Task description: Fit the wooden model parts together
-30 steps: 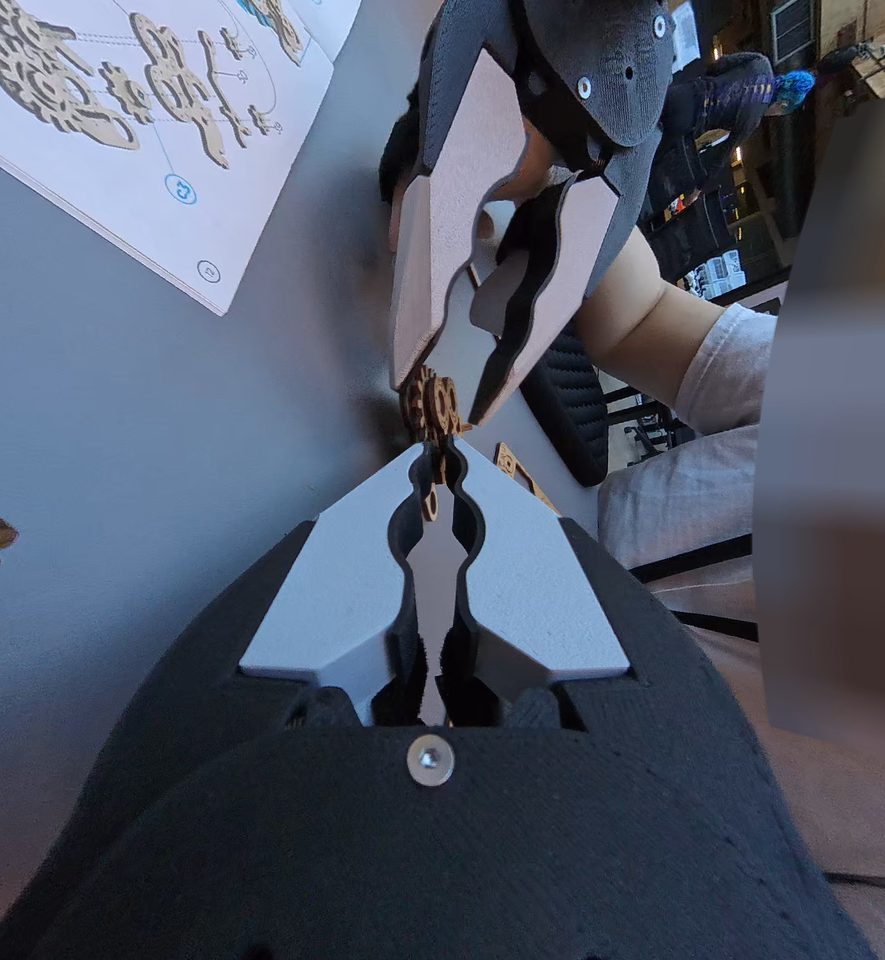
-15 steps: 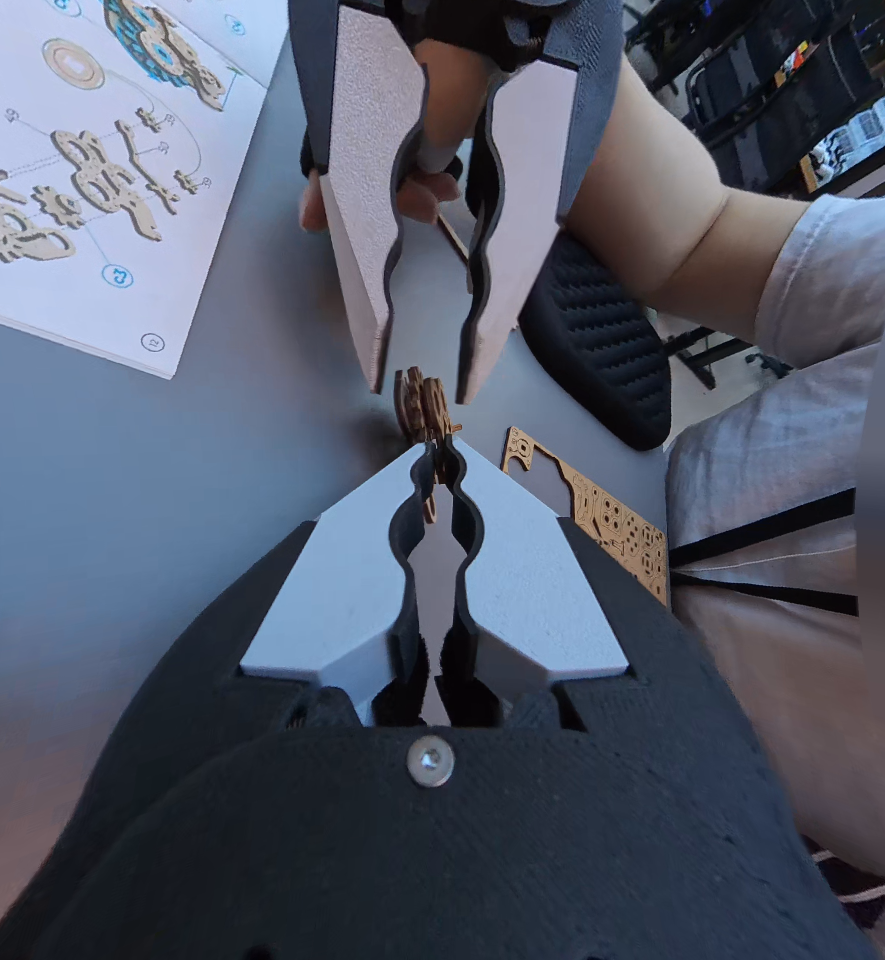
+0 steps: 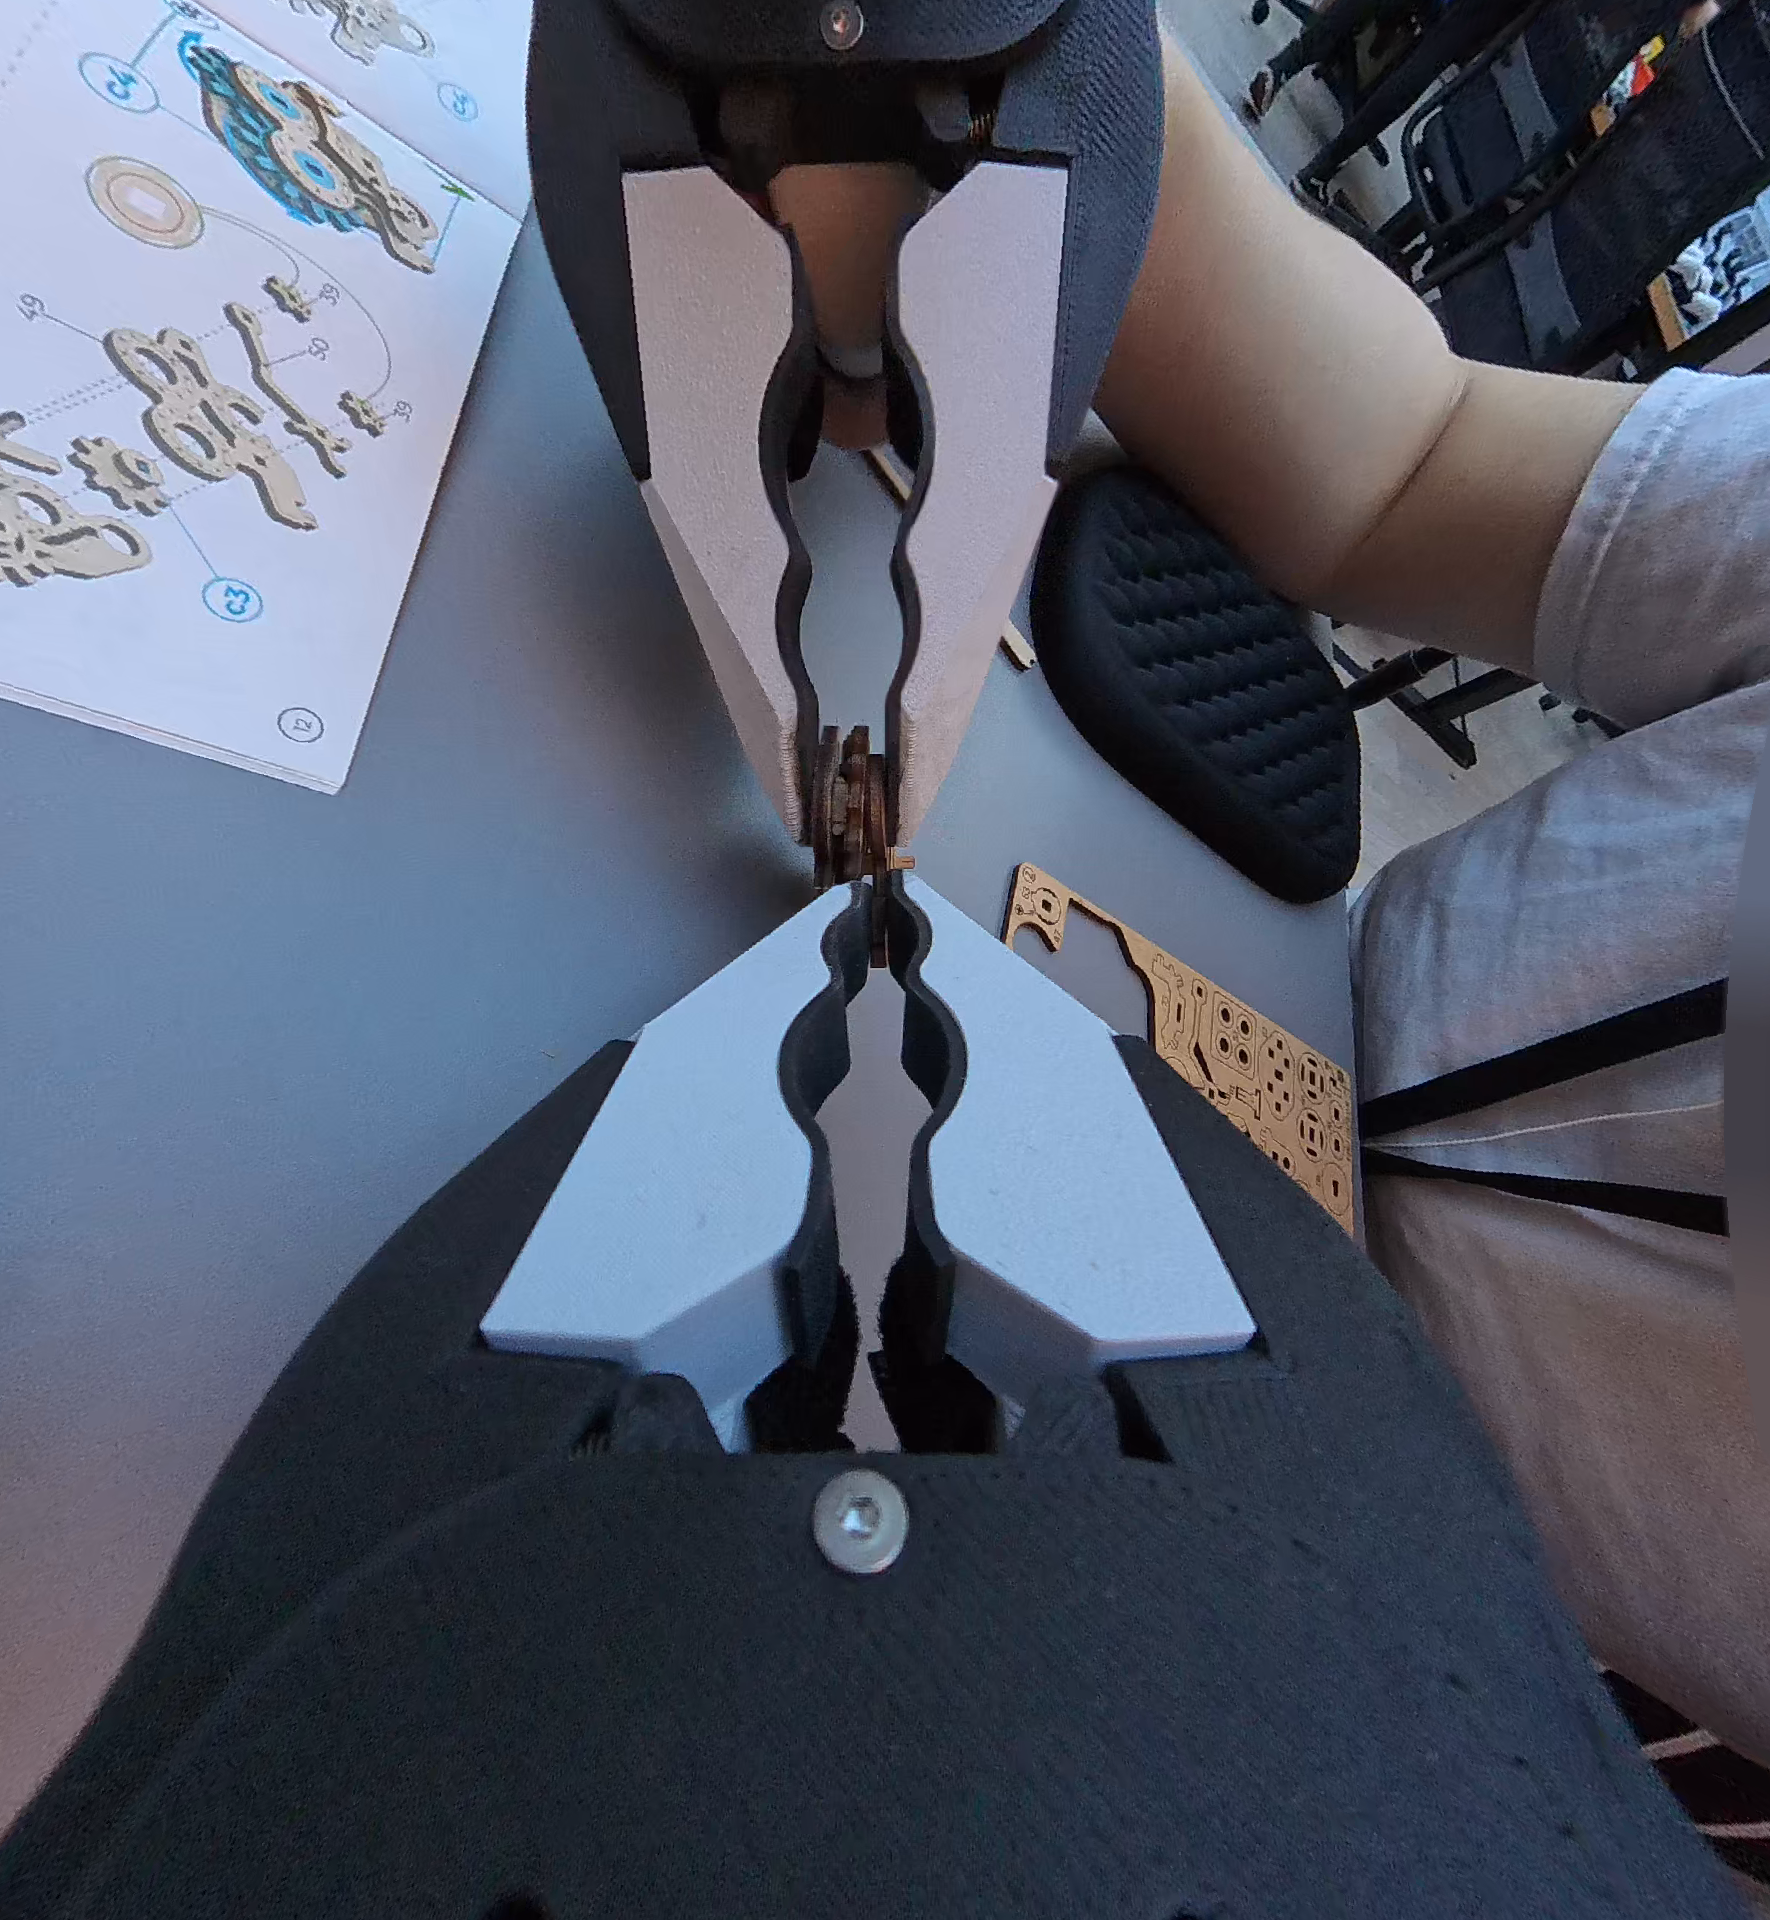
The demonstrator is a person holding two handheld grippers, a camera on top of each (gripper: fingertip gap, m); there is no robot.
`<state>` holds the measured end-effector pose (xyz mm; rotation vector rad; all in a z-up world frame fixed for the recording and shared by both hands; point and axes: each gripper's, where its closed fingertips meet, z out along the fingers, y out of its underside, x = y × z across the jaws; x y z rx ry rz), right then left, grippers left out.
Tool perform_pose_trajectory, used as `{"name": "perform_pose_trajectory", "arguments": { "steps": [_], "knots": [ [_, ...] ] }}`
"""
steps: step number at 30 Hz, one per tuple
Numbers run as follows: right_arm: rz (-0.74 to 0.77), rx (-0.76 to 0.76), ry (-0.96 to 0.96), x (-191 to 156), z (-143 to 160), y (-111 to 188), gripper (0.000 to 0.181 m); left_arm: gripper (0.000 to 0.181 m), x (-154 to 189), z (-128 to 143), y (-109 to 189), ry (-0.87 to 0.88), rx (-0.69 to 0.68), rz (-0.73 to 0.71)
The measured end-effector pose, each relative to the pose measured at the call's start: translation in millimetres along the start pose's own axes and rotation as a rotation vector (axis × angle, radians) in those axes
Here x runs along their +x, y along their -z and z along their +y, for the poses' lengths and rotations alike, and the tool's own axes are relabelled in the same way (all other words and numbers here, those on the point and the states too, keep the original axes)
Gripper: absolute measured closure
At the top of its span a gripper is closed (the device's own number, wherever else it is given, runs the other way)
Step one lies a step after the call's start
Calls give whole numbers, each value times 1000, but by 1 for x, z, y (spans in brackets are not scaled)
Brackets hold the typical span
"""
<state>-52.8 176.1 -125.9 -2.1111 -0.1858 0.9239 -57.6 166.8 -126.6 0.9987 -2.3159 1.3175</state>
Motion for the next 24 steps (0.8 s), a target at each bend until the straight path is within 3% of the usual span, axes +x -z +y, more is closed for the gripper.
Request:
{"name": "perform_pose_trajectory", "arguments": {
  "steps": [9,13,19,24],
  "knots": [
    [-41,-3,18,-3,1,-3,171,180,4,2,0,0,2,49],
    [-26,43,-16,2,-6,4,171,163,4,-7,4,-3,56,56],
    [-13,118,-50,6,-17,11,171,160,2,-19,14,-23,133,31],
    [-1,168,-86,10,-25,12,171,124,-13,-34,29,-32,236,-105]
  ]
}}
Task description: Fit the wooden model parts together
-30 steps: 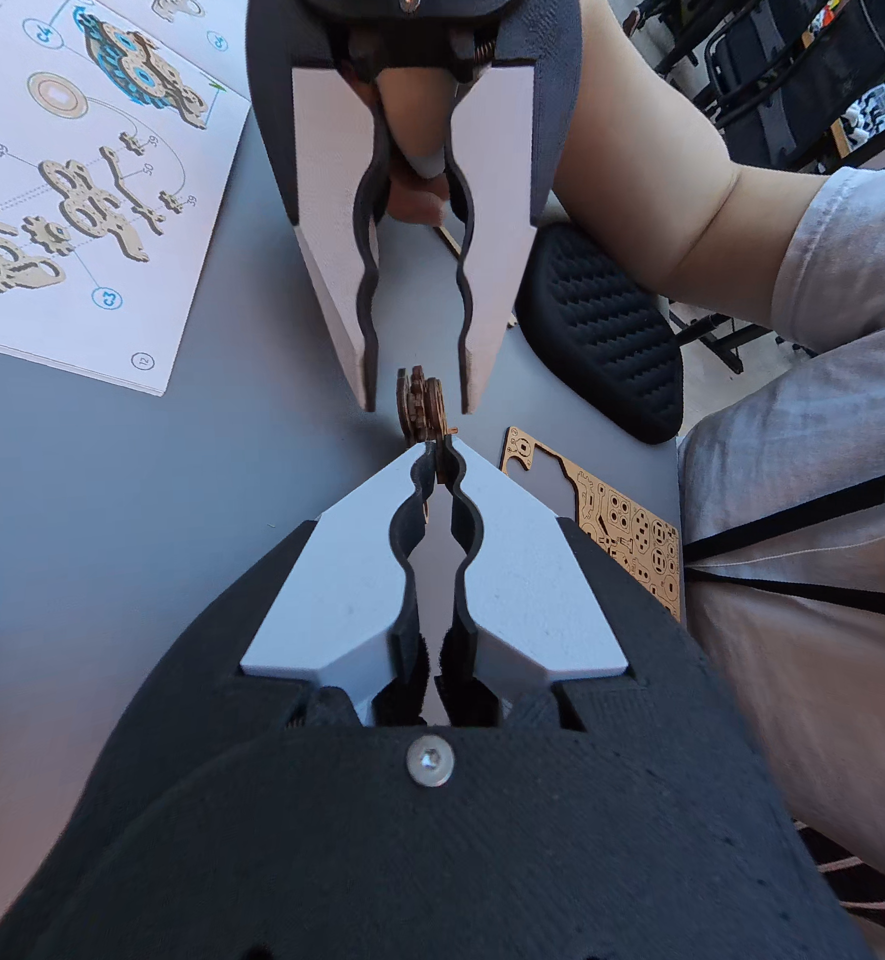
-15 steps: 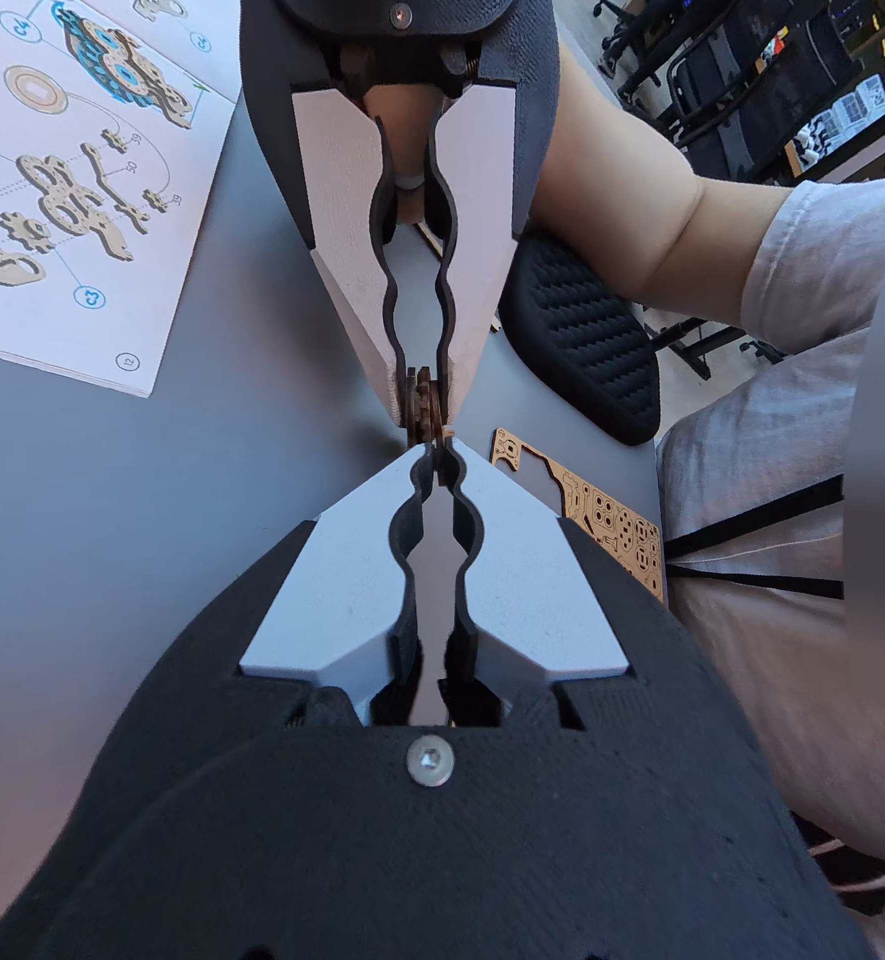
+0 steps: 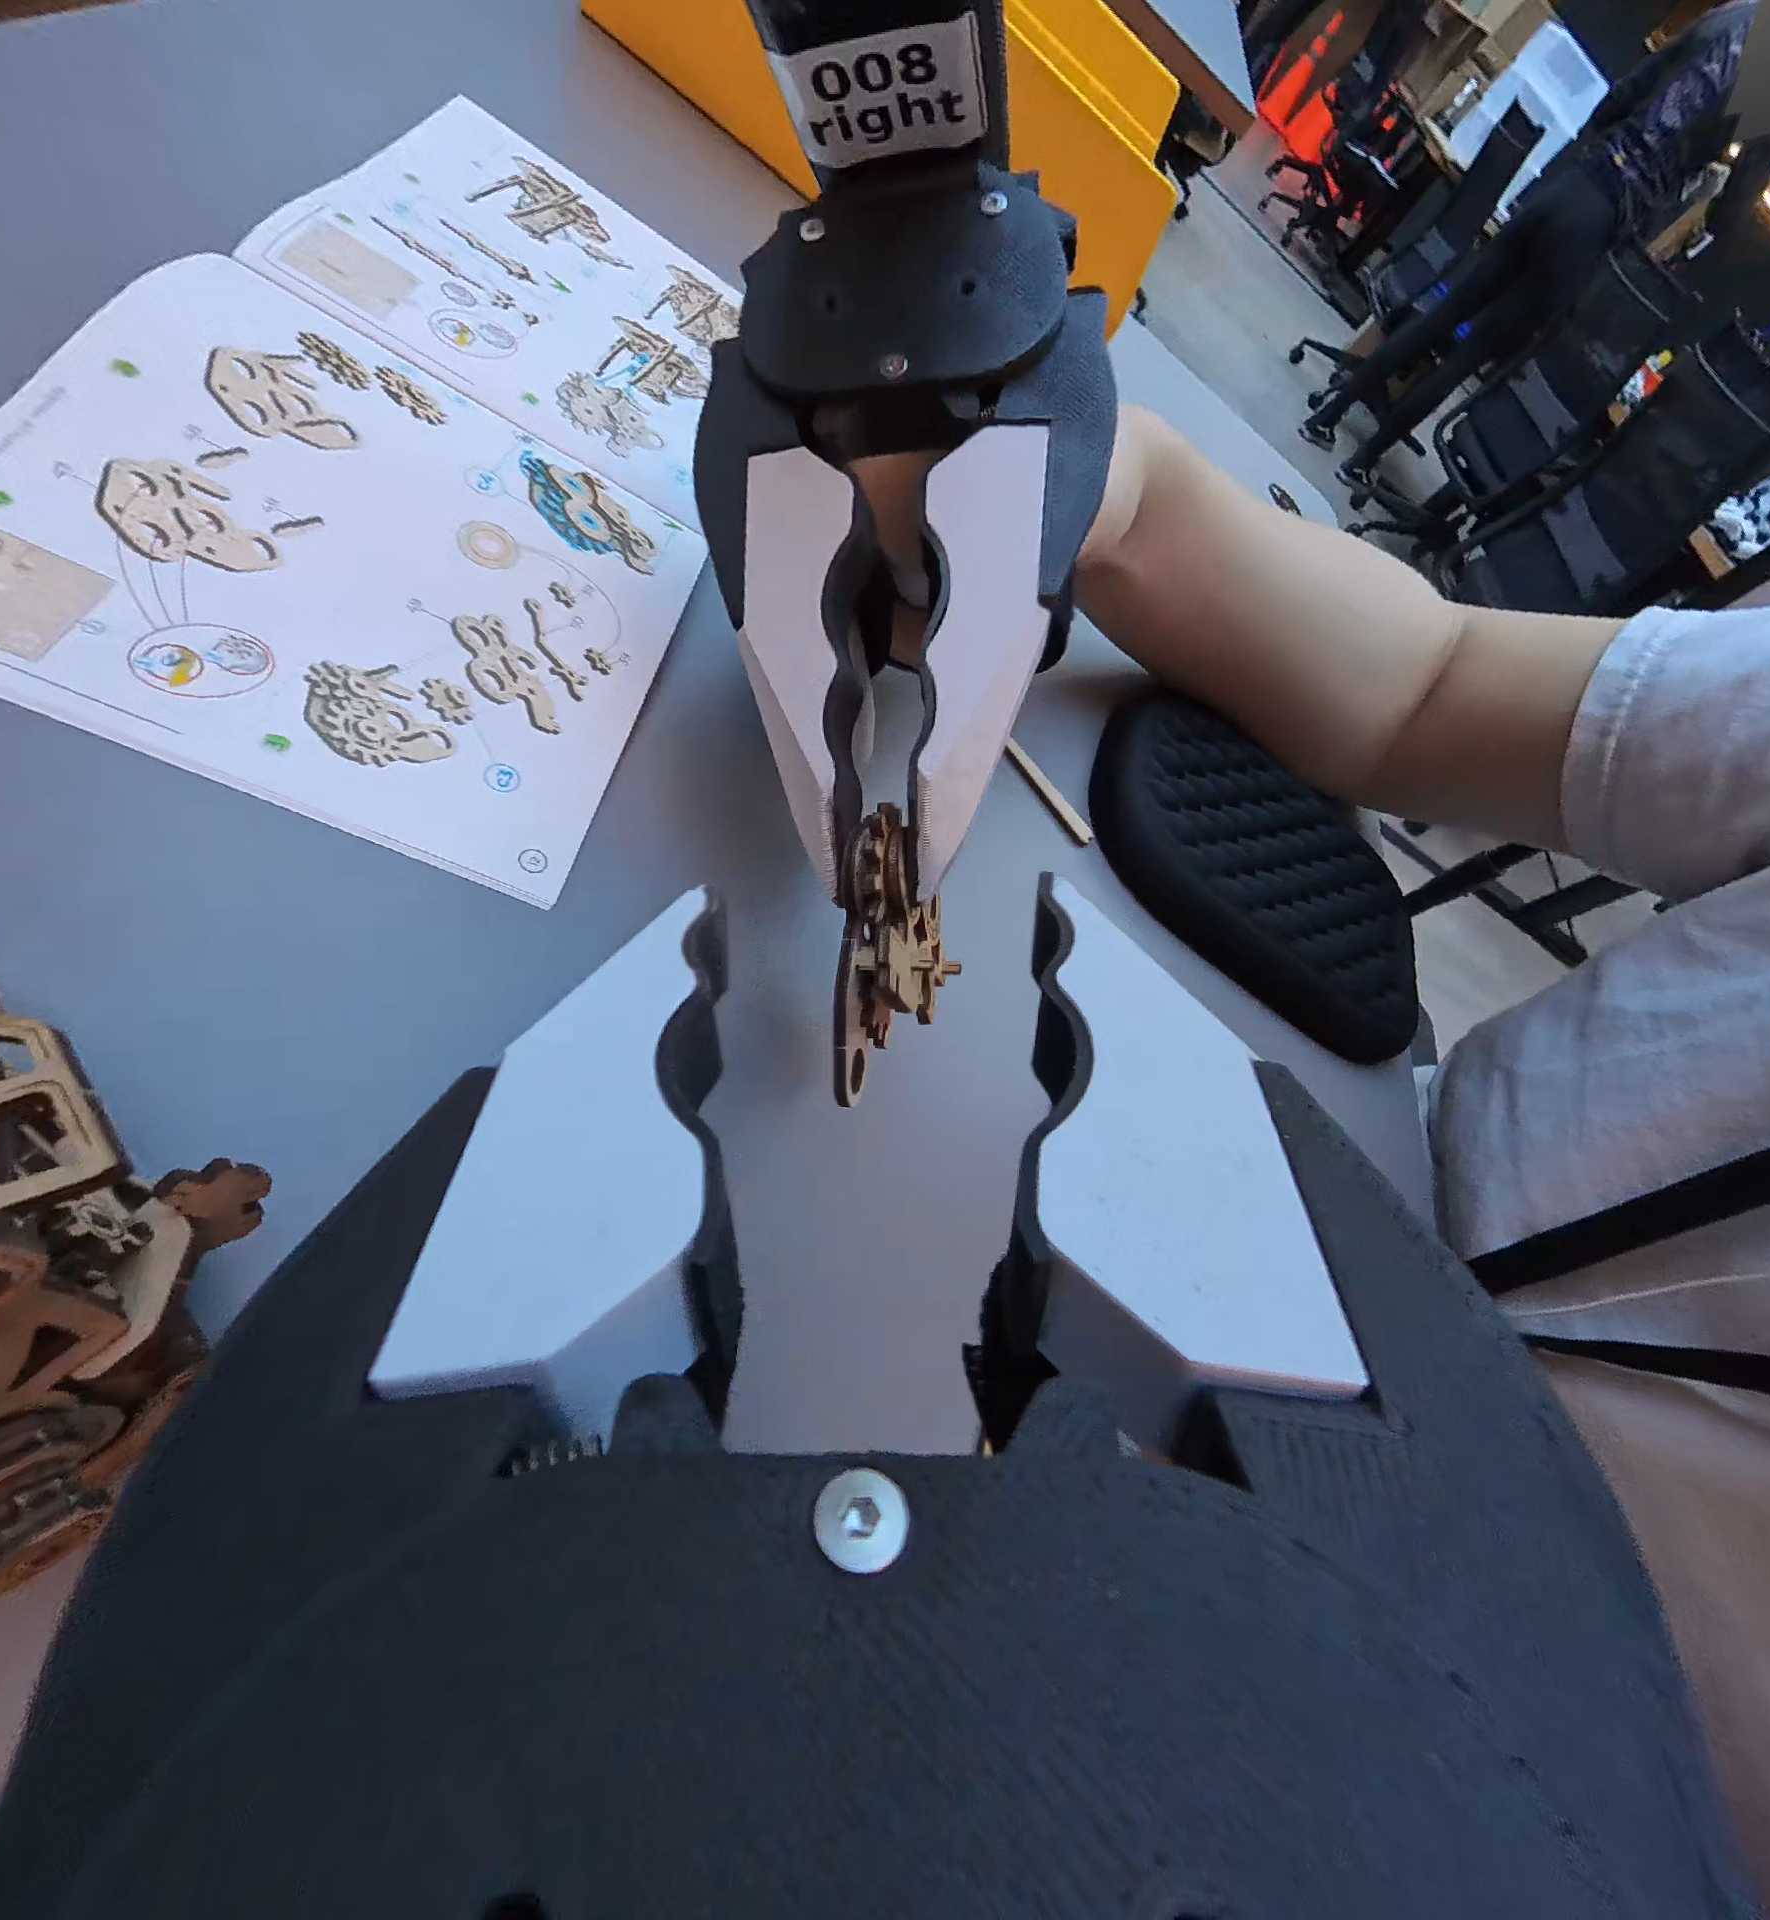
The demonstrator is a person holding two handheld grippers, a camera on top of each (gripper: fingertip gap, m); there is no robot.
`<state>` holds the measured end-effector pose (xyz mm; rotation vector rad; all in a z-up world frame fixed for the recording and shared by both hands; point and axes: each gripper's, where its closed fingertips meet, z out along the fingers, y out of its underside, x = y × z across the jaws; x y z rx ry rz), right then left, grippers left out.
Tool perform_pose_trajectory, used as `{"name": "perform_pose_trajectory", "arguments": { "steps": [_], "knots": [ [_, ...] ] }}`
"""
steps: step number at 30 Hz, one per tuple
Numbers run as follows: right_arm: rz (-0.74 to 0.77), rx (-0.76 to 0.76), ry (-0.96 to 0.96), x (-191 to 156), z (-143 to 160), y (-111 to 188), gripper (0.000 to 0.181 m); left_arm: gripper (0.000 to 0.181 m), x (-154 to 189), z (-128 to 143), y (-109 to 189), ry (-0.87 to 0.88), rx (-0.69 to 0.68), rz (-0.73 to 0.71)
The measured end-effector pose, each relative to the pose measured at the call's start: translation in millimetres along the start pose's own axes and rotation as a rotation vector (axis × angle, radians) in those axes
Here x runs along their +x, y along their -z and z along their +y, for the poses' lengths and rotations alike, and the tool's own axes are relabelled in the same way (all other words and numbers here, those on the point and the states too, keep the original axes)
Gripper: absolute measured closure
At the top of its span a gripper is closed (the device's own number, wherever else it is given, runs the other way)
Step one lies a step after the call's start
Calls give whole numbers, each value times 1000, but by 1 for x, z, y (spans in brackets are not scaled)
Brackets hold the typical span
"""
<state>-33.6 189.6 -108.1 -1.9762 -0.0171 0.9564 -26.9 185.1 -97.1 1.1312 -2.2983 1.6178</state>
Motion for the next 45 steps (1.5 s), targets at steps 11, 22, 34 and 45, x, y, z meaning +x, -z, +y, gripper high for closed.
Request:
{"name": "perform_pose_trajectory", "arguments": {
  "steps": [11,22,34,45],
  "knots": [
    [85,393,-1,-10,-68,23,171,139,1,-32,8,160,283,120],
    [72,831,88,-64,-115,40,171,168,45,-79,31,-12,703,92],
    [-15,956,116,-83,-116,42,171,169,63,-87,44,-80,766,106],
    [-49,1052,146,-91,-120,53,171,170,69,-93,53,-54,860,167]
  ]
}}
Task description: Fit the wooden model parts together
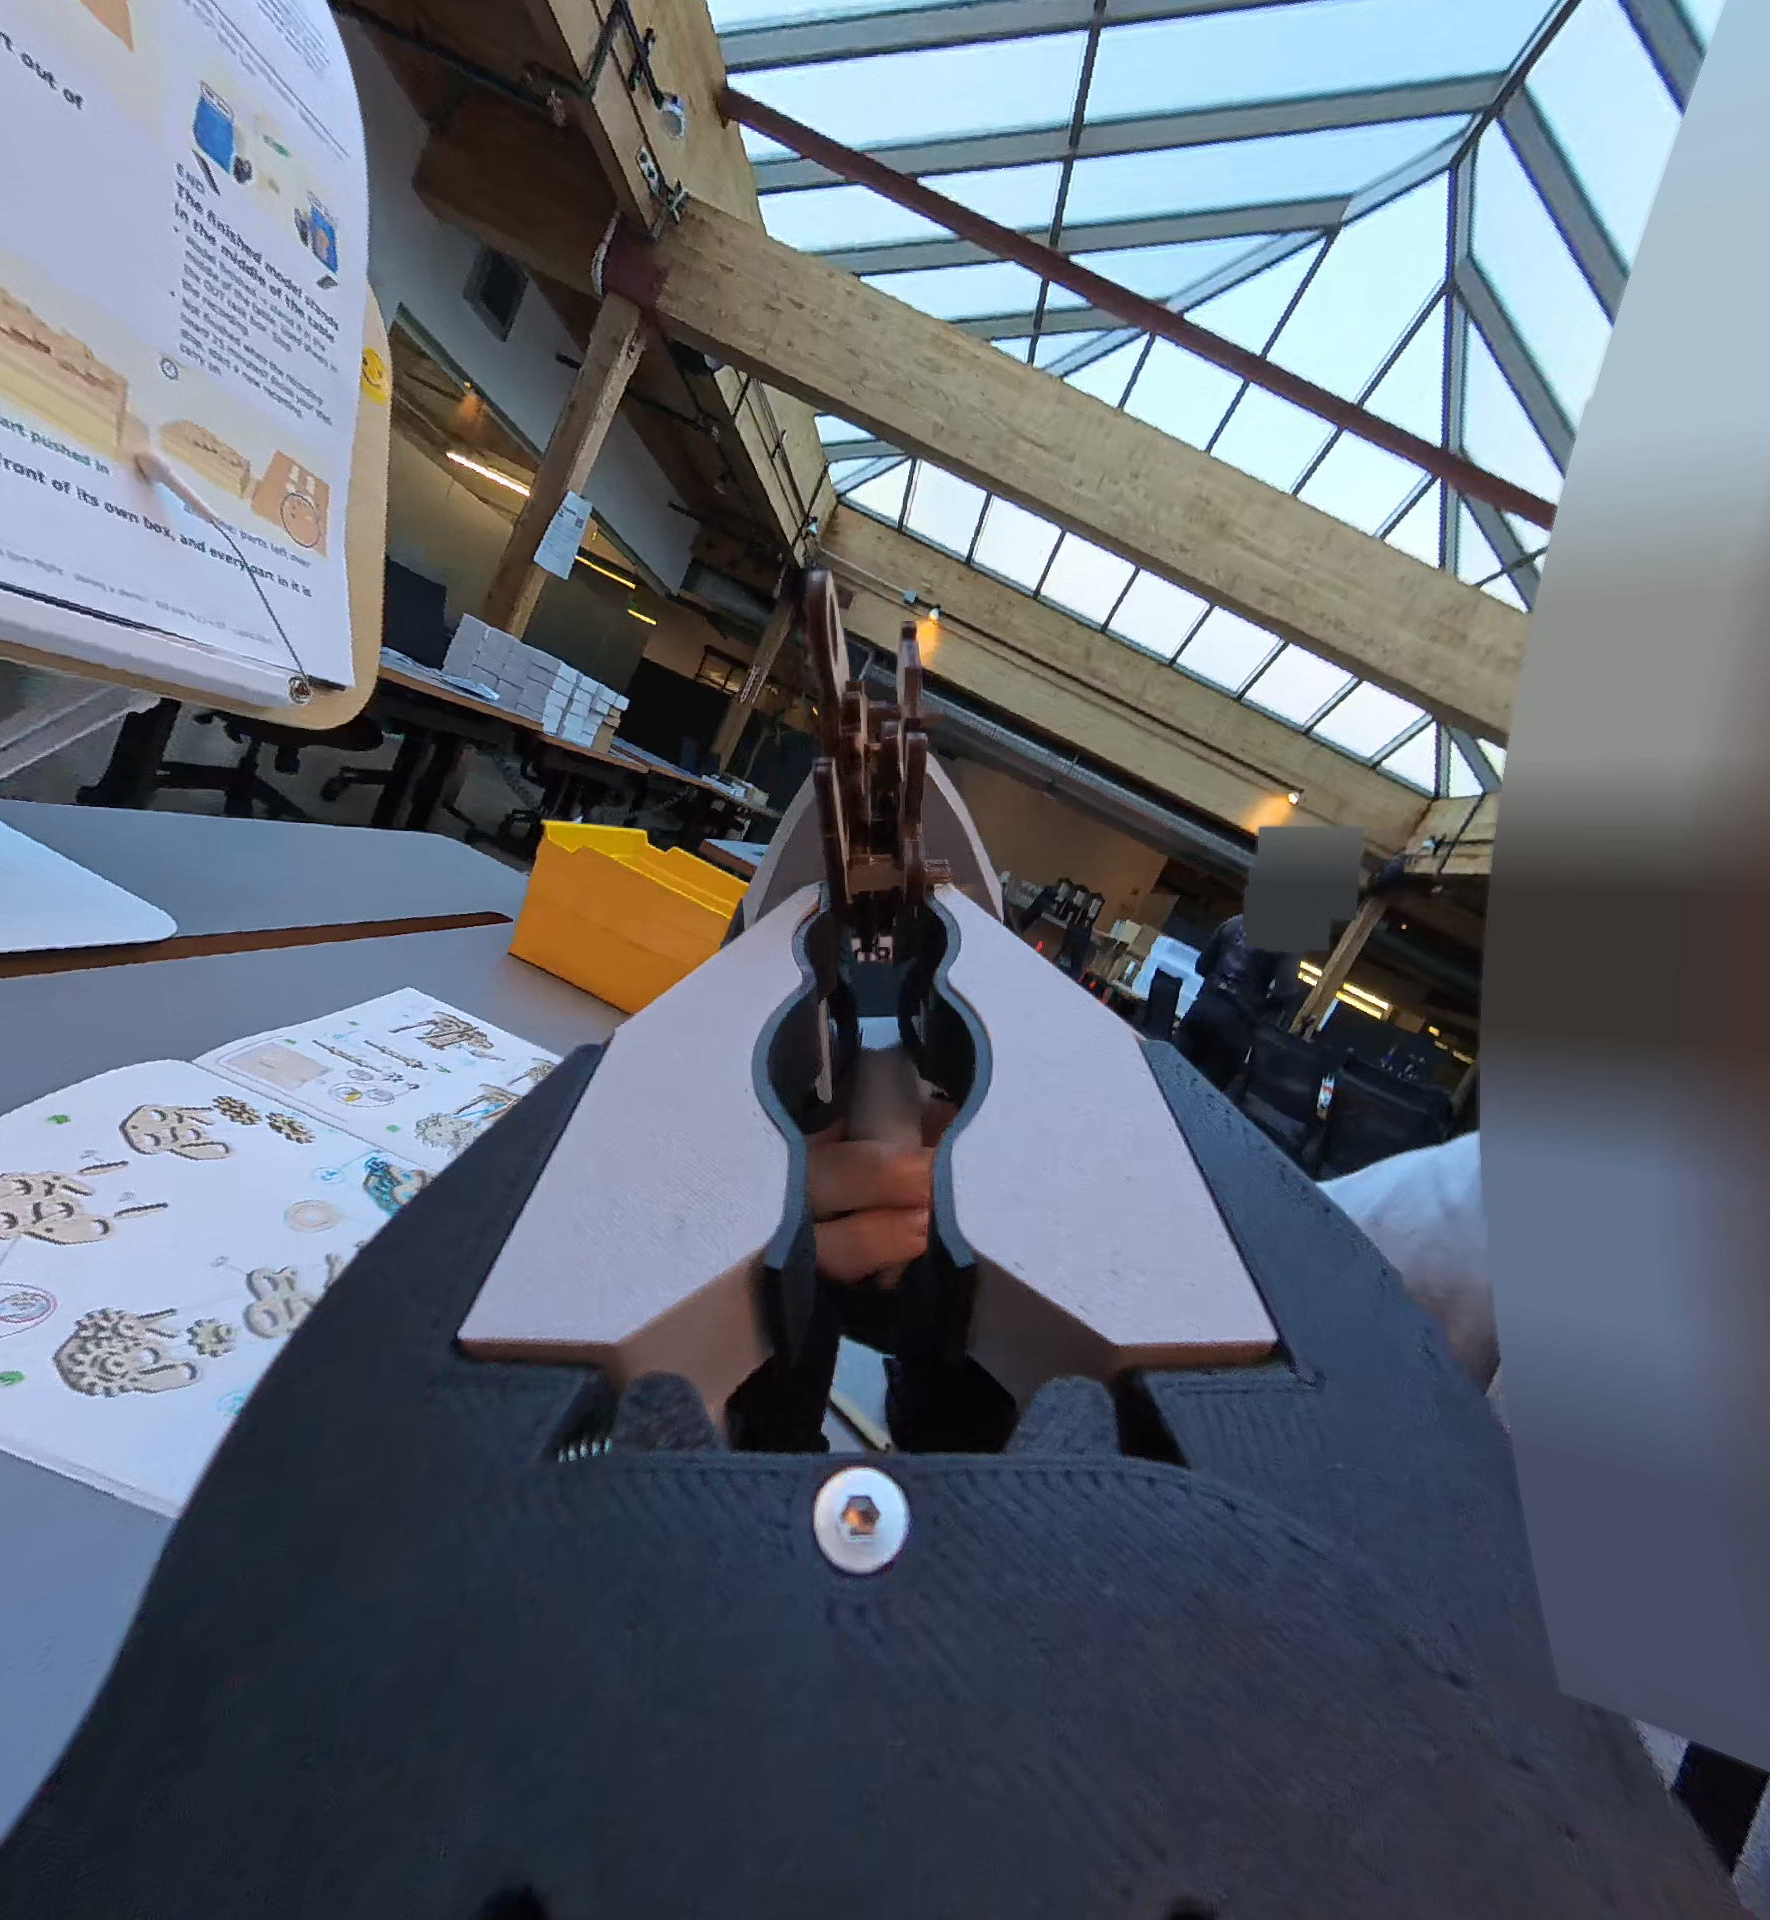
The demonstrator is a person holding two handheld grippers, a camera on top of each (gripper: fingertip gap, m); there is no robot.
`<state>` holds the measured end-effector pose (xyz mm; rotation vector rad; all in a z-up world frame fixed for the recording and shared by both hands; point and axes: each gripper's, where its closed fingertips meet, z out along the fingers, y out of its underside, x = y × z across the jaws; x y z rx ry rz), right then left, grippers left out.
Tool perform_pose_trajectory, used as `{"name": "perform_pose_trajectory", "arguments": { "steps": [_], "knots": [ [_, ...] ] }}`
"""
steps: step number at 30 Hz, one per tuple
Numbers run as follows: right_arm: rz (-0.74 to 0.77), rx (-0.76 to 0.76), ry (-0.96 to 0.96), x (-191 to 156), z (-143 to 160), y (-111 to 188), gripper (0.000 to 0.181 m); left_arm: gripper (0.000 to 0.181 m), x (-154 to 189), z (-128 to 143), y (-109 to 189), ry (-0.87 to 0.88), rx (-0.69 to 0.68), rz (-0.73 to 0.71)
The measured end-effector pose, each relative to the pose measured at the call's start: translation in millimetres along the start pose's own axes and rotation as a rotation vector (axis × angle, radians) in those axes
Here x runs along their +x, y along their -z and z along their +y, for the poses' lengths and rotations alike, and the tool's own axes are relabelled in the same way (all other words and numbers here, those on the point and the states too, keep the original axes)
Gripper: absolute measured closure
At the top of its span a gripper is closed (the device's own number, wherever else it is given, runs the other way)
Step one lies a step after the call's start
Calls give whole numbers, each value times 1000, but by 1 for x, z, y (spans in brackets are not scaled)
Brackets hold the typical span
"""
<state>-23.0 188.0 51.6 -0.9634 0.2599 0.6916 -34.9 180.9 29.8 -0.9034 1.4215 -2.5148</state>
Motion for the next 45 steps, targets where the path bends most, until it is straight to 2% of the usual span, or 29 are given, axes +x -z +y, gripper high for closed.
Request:
{"name": "perform_pose_trajectory", "arguments": {
  "steps": [3,9,14,23,25,27,30,31,33,36,38,40,41,45],
  "knots": [
    [0,67,-30,-1,1,0,170,170,1,-4,2,52,51,5],
    [12,141,7,-3,0,3,170,170,5,-4,1,55,37,2],
    [45,60,-52,8,12,0,168,170,-3,-5,3,108,61,-16],
    [36,-30,-73,10,15,1,171,170,-6,-2,2,34,-1,-46],
    [35,-52,-77,11,17,1,171,164,-8,-4,3,7,-24,-43],
    [33,-71,-65,11,18,1,171,151,-15,-5,5,-23,-51,-68],
    [44,-84,-38,14,16,2,171,151,-15,-2,5,-15,-91,-31],
    [62,-80,-30,17,15,4,171,142,-11,-2,5,-20,-93,8],
    [70,-89,-33,23,13,7,171,140,-9,-7,7,9,-80,38],
    [68,-140,-31,27,18,7,172,134,-18,-15,12,41,-60,13],
    [69,-171,-28,29,23,7,172,142,-24,-20,17,52,-49,-2],
    [67,-190,-39,30,27,7,171,162,-26,-26,21,49,-28,-2],
    [69,-201,-45,31,29,7,171,163,-28,-25,22,47,-36,-8],
    [61,-212,-55,32,31,7,171,142,-33,-17,21,43,-100,-22]
  ]
}}
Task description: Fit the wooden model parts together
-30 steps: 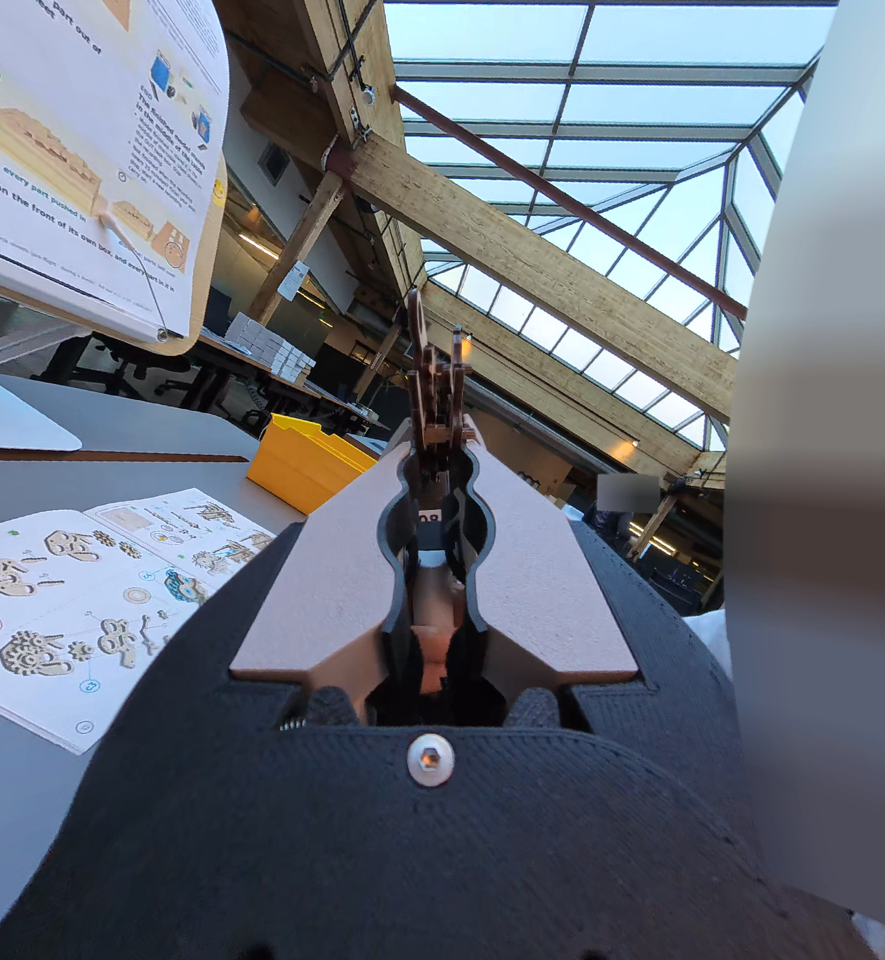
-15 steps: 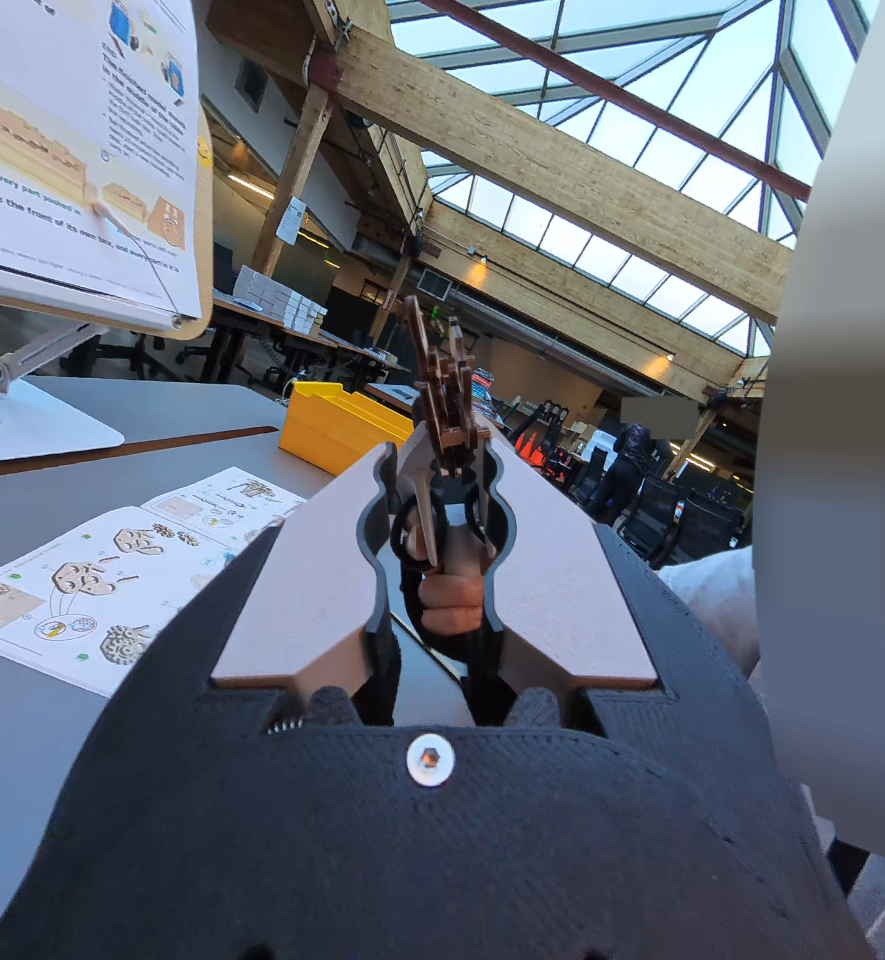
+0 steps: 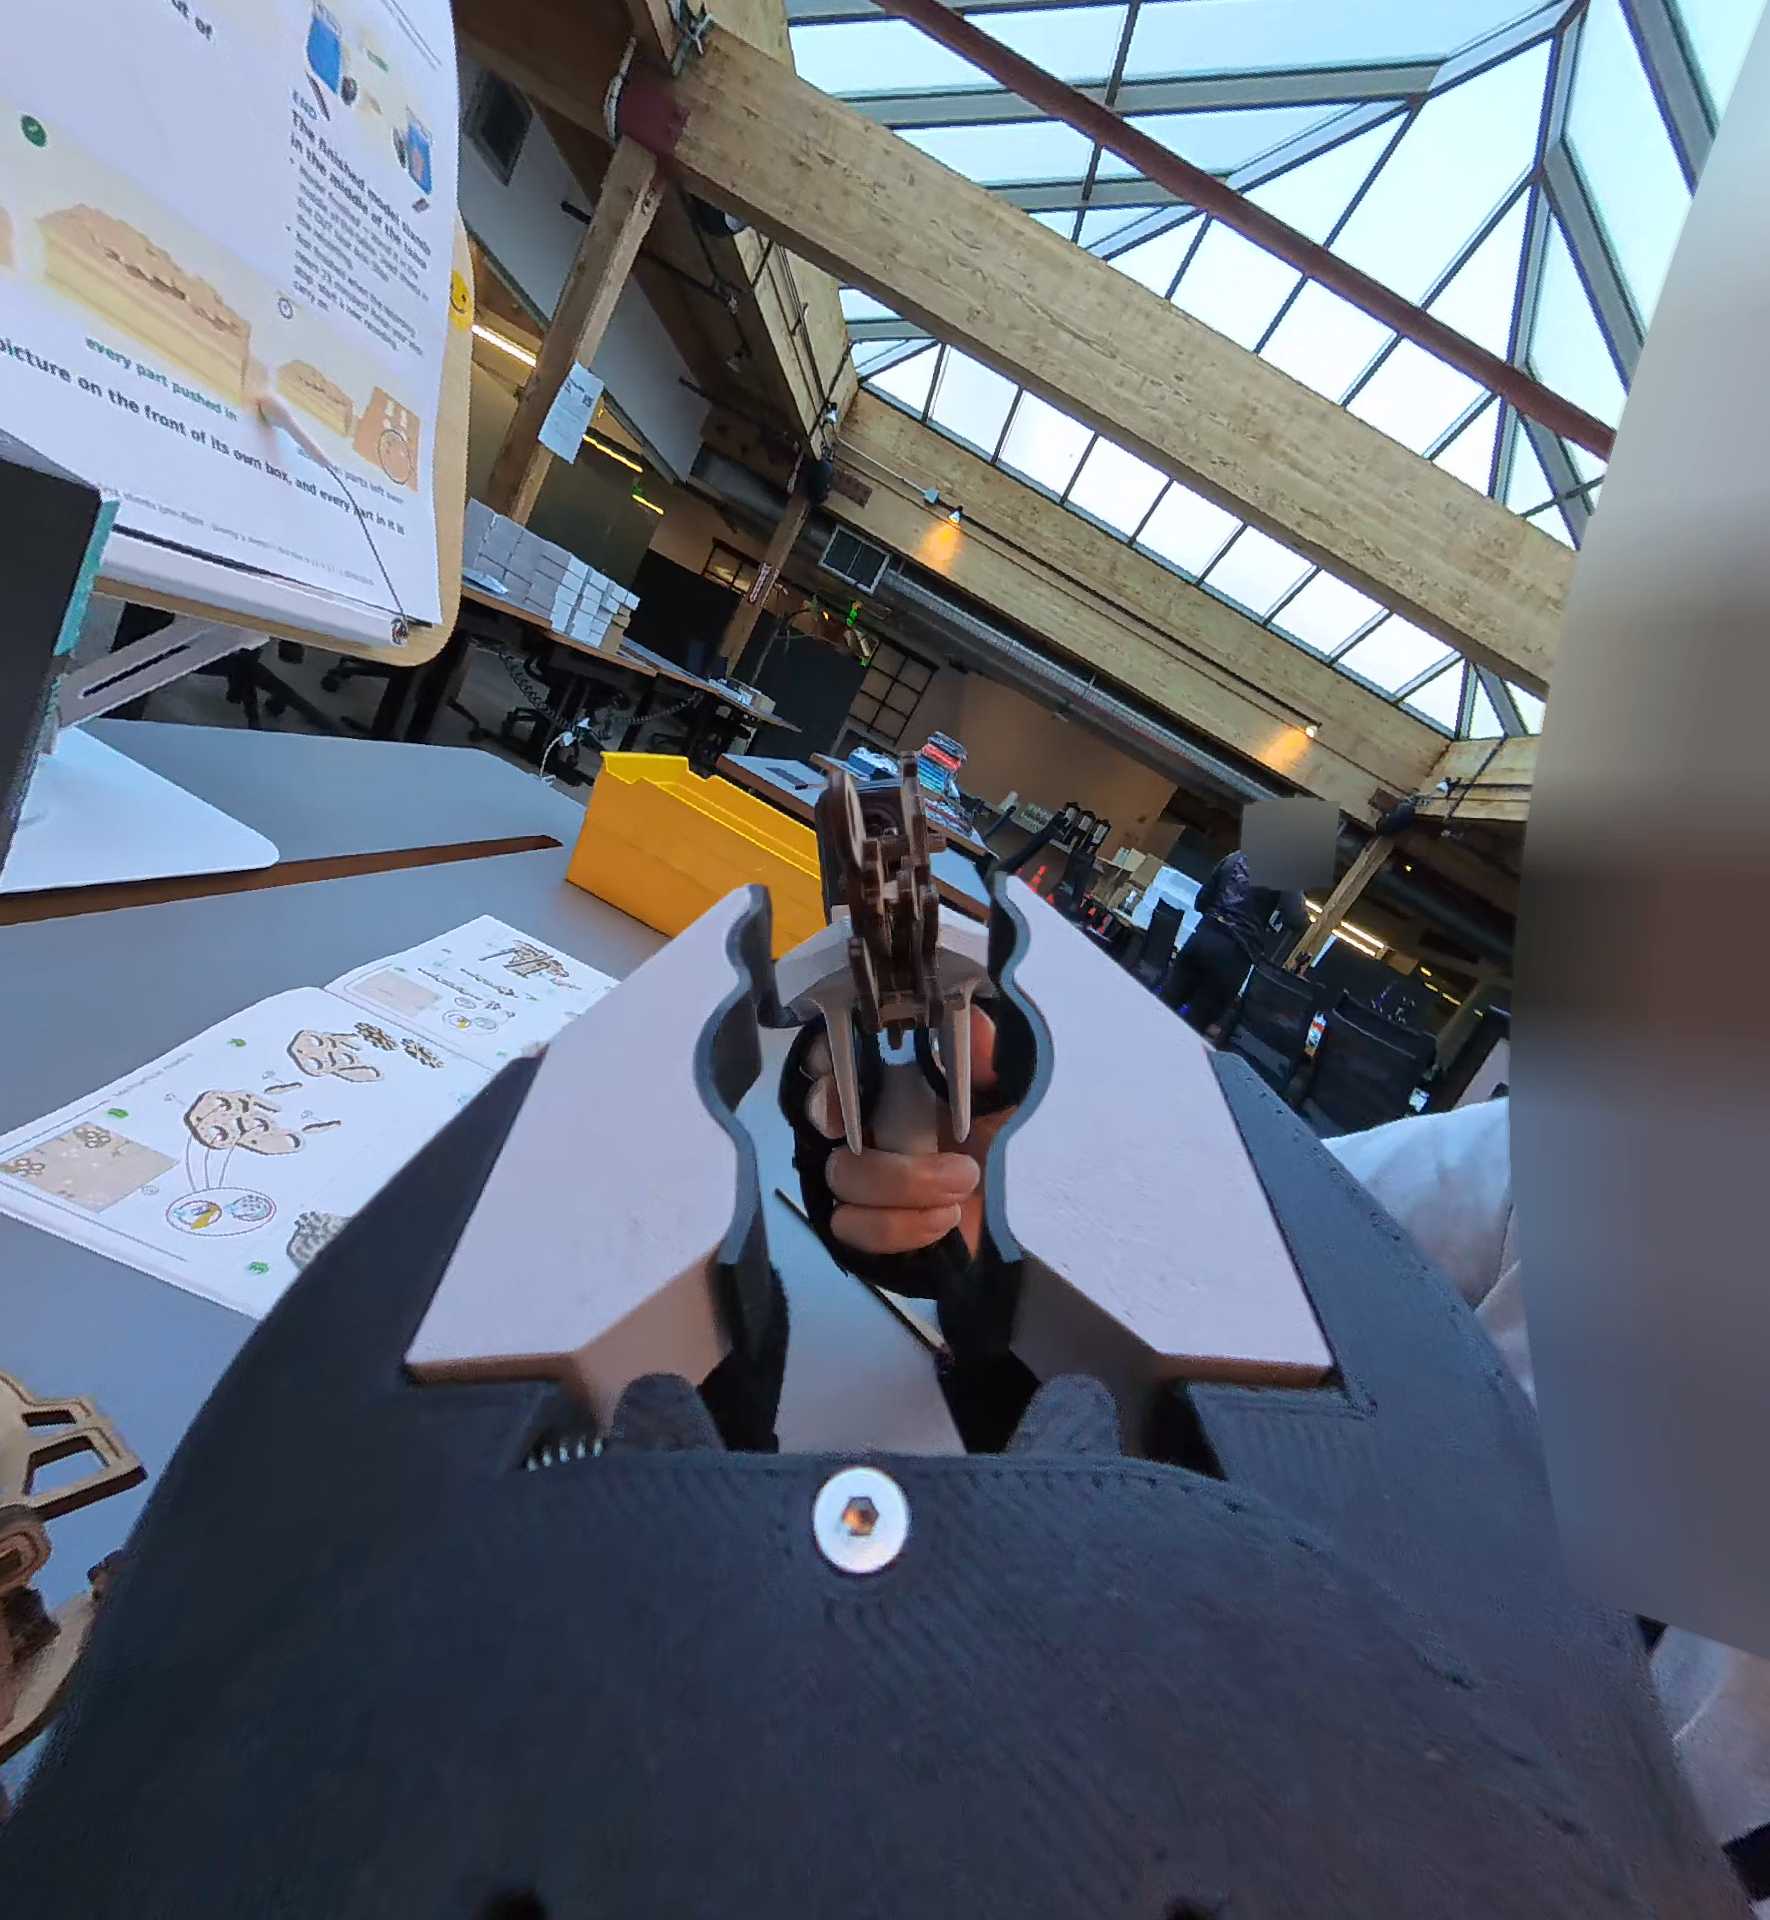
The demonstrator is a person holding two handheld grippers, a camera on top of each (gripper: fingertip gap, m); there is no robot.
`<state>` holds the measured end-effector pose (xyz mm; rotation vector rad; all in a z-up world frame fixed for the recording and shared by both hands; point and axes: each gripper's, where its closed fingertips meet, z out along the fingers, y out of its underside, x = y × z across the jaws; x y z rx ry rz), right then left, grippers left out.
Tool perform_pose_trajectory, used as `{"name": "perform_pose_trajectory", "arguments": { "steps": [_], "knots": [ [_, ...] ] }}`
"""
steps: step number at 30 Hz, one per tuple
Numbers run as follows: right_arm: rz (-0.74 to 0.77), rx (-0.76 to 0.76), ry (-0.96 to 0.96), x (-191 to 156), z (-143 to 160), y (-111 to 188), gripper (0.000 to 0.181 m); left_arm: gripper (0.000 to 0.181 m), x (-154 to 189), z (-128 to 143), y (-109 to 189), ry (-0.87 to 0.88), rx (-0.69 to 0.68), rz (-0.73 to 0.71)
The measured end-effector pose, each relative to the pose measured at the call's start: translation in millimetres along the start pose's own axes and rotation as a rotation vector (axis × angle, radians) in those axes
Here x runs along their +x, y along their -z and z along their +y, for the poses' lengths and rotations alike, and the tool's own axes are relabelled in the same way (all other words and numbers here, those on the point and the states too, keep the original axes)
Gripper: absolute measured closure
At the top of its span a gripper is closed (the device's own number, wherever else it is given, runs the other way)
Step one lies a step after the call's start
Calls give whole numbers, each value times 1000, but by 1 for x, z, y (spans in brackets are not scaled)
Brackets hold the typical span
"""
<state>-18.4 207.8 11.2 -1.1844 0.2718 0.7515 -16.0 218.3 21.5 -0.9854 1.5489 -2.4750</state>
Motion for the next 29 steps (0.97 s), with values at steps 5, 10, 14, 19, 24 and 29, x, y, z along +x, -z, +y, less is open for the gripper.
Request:
{"name": "perform_pose_trajectory", "arguments": {
  "steps": [5,10,14,19,24,29],
  "knots": [
    [-24,-9,-1,-2,1,0,171,168,5,1,0,-7,-6,39],
    [-12,8,5,-1,0,1,171,168,5,2,-1,-18,-14,31],
    [-35,18,-41,-2,0,2,170,168,7,3,-1,-32,-17,25],
    [-69,34,-48,-7,-2,3,170,169,12,4,-4,-94,-27,4],
    [-105,39,64,-21,-5,4,170,169,24,2,-6,-181,-18,0],
    [-242,61,133,-42,-6,6,171,165,49,2,-9,-395,-14,58]
  ]
}}
